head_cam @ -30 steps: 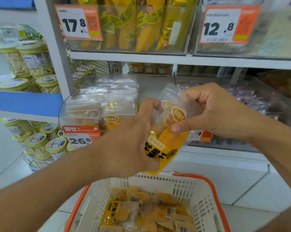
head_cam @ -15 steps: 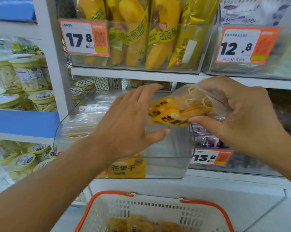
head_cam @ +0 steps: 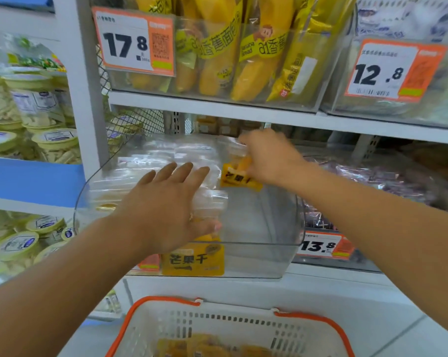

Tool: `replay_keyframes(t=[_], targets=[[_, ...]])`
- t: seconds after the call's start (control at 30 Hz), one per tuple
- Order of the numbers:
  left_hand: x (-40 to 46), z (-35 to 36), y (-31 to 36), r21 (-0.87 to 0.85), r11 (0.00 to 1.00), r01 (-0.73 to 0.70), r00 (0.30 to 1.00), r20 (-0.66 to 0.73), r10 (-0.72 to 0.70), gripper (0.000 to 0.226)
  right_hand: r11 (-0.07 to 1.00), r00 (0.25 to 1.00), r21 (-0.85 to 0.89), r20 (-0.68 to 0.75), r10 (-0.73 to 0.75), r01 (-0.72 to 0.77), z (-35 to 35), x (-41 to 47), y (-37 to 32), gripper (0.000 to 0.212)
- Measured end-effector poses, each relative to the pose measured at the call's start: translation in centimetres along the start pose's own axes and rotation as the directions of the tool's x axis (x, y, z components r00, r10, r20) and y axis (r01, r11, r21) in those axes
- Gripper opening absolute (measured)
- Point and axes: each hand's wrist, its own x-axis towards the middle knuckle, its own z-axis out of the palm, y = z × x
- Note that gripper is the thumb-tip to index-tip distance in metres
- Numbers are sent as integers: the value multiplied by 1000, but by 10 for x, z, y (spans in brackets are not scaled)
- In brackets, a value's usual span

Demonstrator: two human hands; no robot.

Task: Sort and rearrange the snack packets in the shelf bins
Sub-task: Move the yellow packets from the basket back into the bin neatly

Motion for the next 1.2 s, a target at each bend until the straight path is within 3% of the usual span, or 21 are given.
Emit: replay_keyframes(t=[0.13, 0.33, 0.43, 0.5, 0.57, 0.7, 0.8, 0.9, 1.2], targets=[[0, 0, 0, 0, 1000, -3, 1000, -7, 3, 99, 997, 976, 3, 204, 73, -75, 37, 23, 16, 31], [1, 3, 0, 25, 1000, -6, 1000, -23, 7, 99, 997, 972, -55, 227, 60, -48, 45, 64, 33, 45], [2, 3, -1, 21, 1000, -9, 1000, -29, 10, 99, 993, 984, -110, 171, 53, -34, 48, 67, 36, 66], [3, 3, -1, 20, 1000, -14, 999, -36, 15, 101, 986, 992, -169, 123, 14, 7, 50, 67, 33, 95], [3, 3, -1, 19, 1000, -16, 999, -45, 17, 102, 994, 991, -113, 129, 26, -12, 51, 68, 31, 111], [3, 2, -1, 13, 1000, -12, 999, -43, 13, 103, 985, 972, 135, 224, 73, -105, 50, 74, 42, 80], [3, 2, -1, 5, 1000, -17, 999, -44, 17, 104, 978, 955, 154, 282, 91, -139, 53, 78, 48, 62], [2, 2, -1, 8, 1000, -19, 999, -47, 20, 104, 984, 928, 114, 361, 90, -140, 61, 82, 50, 66], [-1, -1, 1, 24, 999, -37, 992, -118, 40, 108, 987, 977, 139, 210, 45, -76, 64, 77, 53, 72]])
